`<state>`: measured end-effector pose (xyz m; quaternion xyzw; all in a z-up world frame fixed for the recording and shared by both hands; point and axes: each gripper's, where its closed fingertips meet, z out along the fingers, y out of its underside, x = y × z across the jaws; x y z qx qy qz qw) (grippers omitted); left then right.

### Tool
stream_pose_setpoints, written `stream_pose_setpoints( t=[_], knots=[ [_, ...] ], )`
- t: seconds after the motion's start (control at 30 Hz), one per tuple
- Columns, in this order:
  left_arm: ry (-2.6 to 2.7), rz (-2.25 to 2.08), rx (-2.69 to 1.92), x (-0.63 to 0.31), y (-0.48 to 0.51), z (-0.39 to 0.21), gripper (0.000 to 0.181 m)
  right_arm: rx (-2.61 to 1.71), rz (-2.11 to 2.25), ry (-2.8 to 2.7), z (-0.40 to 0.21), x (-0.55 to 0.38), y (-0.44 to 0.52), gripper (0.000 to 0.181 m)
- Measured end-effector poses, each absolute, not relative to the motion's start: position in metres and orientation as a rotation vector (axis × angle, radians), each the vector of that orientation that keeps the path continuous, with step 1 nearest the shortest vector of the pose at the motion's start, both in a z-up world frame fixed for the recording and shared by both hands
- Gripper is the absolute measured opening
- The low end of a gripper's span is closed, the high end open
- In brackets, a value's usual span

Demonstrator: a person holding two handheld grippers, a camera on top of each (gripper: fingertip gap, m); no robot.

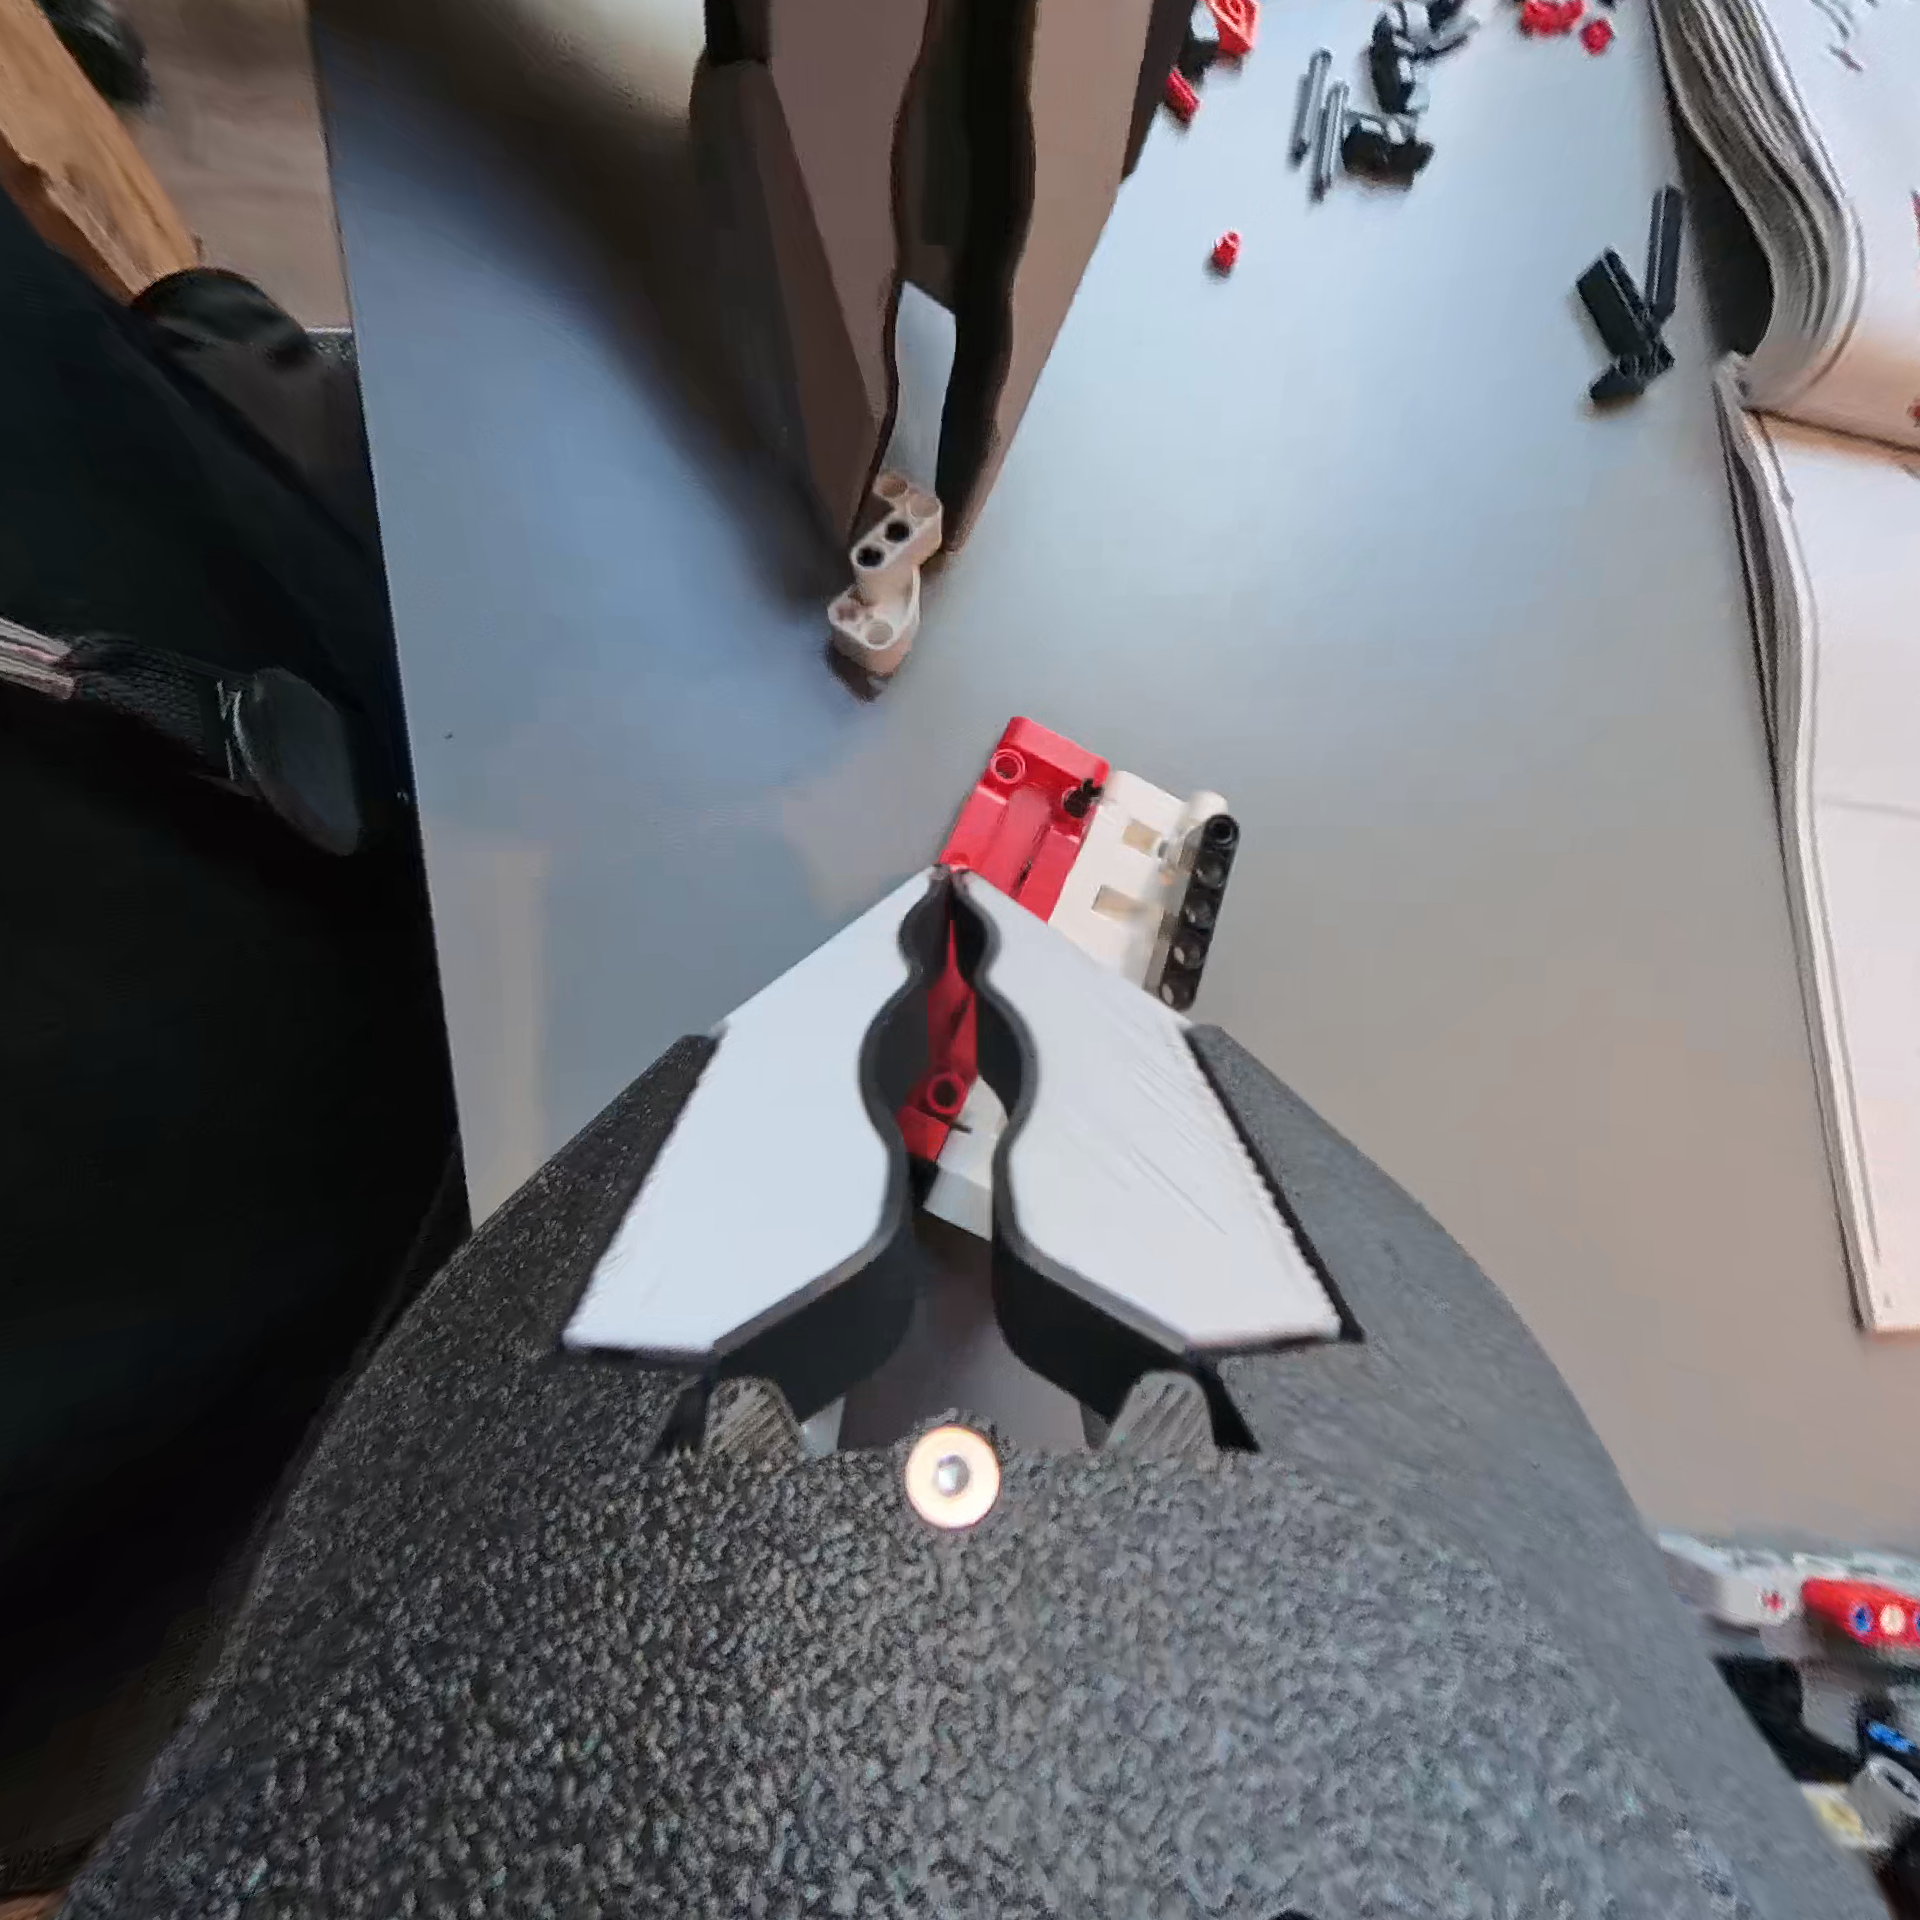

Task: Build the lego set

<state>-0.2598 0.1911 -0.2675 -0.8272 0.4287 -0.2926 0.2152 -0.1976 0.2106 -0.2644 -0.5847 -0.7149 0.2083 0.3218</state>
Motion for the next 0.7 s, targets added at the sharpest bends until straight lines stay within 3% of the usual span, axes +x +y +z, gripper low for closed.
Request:
stream_pose_setpoints(
  t=[0.13, 0.23, 0.33, 0.6, 0.7],
  knots=[
    [1.164, -0.765, -2.324, -0.268, 0.188, -0.267, 0.023, -1.469, 0.549, -1.943, -0.264, -0.201, 0.21, 0.0],
    [1.132, -0.738, -2.334, -0.266, 0.188, -0.267, 0.025, -1.484, 0.576, -1.933, -0.261, -0.202, 0.212, 0.018],
    [1.121, -0.66, -2.33, -0.263, 0.195, -0.271, 0.005, -1.512, 0.6, -1.943, -0.266, -0.202, 0.209, 0.026],
    [1.238, -0.581, -2.248, -0.257, 0.206, -0.254, 0.004, -1.177, 0.753, -2.163, -0.268, -0.203, 0.171, 0.015],
    [1.364, -0.498, -2.171, -0.249, 0.206, -0.244, 0.004, -1.093, 0.766, -2.207, -0.266, -0.207, 0.163, 0.02]
  ],
)
